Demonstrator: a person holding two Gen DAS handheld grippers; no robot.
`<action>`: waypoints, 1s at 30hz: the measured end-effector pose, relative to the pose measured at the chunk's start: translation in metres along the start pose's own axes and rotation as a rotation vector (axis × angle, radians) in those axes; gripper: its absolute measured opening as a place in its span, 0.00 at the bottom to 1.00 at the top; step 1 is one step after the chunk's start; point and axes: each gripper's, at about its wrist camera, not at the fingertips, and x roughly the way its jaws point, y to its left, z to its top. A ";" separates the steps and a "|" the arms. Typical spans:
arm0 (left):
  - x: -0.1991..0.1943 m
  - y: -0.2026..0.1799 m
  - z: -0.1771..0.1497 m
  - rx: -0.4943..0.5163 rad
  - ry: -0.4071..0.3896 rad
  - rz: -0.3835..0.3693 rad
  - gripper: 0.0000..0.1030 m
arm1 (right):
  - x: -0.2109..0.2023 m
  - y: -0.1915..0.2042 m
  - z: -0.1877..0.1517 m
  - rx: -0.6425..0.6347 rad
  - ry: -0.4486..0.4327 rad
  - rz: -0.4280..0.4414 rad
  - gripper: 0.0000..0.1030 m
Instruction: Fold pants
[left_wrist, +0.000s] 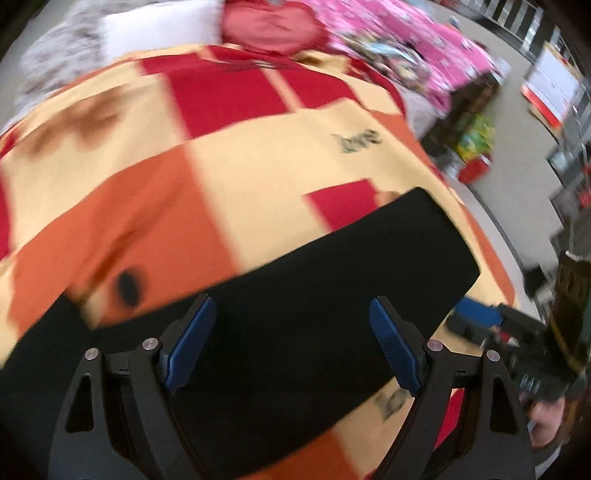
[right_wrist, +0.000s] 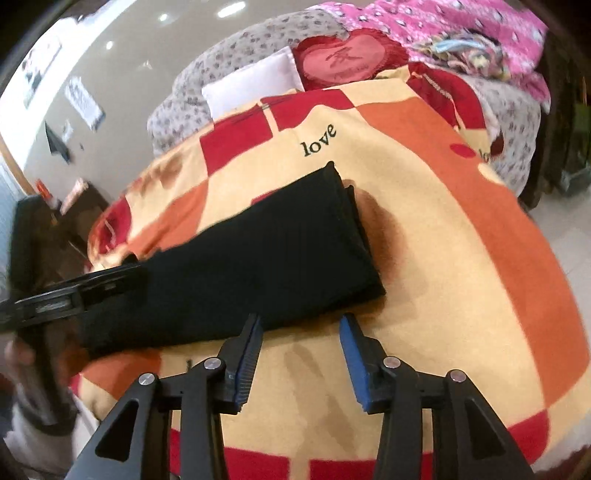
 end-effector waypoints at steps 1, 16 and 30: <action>0.008 -0.006 0.009 0.015 0.010 -0.005 0.83 | 0.001 0.000 0.000 0.004 -0.005 0.006 0.44; 0.083 -0.078 0.073 0.183 0.125 -0.185 0.86 | 0.009 -0.009 0.001 0.034 -0.119 0.129 0.49; 0.029 -0.060 0.077 0.169 0.014 -0.287 0.22 | 0.004 0.021 0.028 -0.011 -0.195 0.200 0.10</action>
